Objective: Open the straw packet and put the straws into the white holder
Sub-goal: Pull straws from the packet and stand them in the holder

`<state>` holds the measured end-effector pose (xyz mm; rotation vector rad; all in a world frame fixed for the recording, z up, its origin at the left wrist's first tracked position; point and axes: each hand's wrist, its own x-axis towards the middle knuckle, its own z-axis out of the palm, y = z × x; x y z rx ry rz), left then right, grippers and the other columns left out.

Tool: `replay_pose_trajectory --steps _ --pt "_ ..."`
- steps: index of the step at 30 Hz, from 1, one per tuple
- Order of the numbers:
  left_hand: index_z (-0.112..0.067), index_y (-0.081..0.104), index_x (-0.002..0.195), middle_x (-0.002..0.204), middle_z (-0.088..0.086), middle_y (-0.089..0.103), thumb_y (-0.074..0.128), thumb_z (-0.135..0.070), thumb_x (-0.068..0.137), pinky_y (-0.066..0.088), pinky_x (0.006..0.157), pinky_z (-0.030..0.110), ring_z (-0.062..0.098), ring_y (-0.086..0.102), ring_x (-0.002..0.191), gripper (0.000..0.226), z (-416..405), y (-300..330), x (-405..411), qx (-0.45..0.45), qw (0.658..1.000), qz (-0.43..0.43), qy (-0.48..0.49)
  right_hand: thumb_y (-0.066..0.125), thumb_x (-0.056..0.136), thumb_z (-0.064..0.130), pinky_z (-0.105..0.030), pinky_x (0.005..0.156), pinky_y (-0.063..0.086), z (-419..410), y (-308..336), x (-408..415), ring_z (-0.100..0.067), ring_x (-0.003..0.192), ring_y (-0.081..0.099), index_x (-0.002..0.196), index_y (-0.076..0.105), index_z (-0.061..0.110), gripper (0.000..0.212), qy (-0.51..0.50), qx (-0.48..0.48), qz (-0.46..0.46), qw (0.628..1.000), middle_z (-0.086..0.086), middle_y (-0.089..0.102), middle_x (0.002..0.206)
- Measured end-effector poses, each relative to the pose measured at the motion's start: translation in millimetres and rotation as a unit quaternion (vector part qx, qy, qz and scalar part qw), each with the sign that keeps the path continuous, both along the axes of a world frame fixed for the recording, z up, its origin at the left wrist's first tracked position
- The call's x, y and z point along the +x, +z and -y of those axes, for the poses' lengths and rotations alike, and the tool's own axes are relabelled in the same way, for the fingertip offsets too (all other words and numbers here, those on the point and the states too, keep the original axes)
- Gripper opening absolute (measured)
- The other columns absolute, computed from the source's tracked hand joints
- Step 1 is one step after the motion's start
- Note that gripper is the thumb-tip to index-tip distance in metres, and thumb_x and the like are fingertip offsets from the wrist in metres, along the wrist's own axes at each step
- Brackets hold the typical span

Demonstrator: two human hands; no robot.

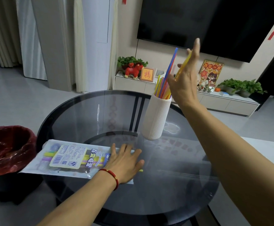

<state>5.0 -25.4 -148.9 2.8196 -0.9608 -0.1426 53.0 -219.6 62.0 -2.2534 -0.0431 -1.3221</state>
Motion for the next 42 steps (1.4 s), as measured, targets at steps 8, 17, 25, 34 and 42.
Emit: replay_pose_trajectory --steps 8,17,25,34,42 --pt "-0.029 0.031 0.145 0.152 0.008 0.032 0.025 -0.052 0.102 0.005 0.118 0.067 0.029 0.026 0.144 0.049 0.4 -0.2 0.1 0.003 1.0 0.004 -0.002 0.053 0.094 0.007 -0.011 0.103 0.04 -5.6 -9.3 1.9 -0.022 0.135 0.05 0.163 0.022 0.01 0.075 0.013 -0.009 -0.072 0.997 -0.017 0.036 0.165" --pt "-0.029 0.031 0.146 0.15 0.008 0.036 0.026 -0.051 0.102 0.006 0.118 0.065 0.028 0.028 0.142 0.05 0.9 -0.3 0.0 -0.009 1.0 0.007 -0.003 0.059 0.094 0.017 -0.044 0.101 0.047 1.8 -13.5 13.2 -0.037 0.131 0.054 0.149 0.046 0.008 0.057 -0.04 -0.195 -0.26 0.945 -0.017 0.054 0.15" --pt "-0.024 0.038 0.147 0.144 0.002 0.043 0.04 -0.051 0.097 0.004 0.122 0.055 0.023 0.027 0.14 0.057 0.4 11.9 3.5 -0.096 0.994 0.06 -0.008 0.064 0.095 0.022 -0.046 0.112 0.038 12.4 -16.2 8.7 -0.036 0.137 0.044 0.15 0.043 0.007 0.06 -0.028 -0.149 -0.246 0.957 -0.019 0.048 0.152" --pt "-0.025 -0.004 0.157 0.162 -0.001 0.016 0.055 -0.09 0.052 -0.003 0.12 0.063 0.019 0.009 0.151 0.137 -52.7 15.3 15.3 0.079 0.994 -0.029 -0.075 0.06 0.094 0.007 -0.033 0.084 0.058 18.7 -49.8 -58.3 -0.014 0.094 0.059 0.115 0.063 0.008 0.021 0.023 -0.083 -0.059 0.995 -0.008 0.066 0.111" --pt "-0.026 -0.001 0.158 0.129 -0.004 0.042 0.069 -0.054 0.063 0.026 0.117 0.05 0.021 0.044 0.126 0.121 -47.6 36.5 8.4 0.001 0.996 0.047 -0.082 0.063 0.099 0.015 -0.037 0.089 0.056 -1.9 -180.5 -127.8 -0.014 0.093 0.069 0.114 0.073 0.014 0.019 0.125 0.033 -0.363 0.923 0.001 0.075 0.106"
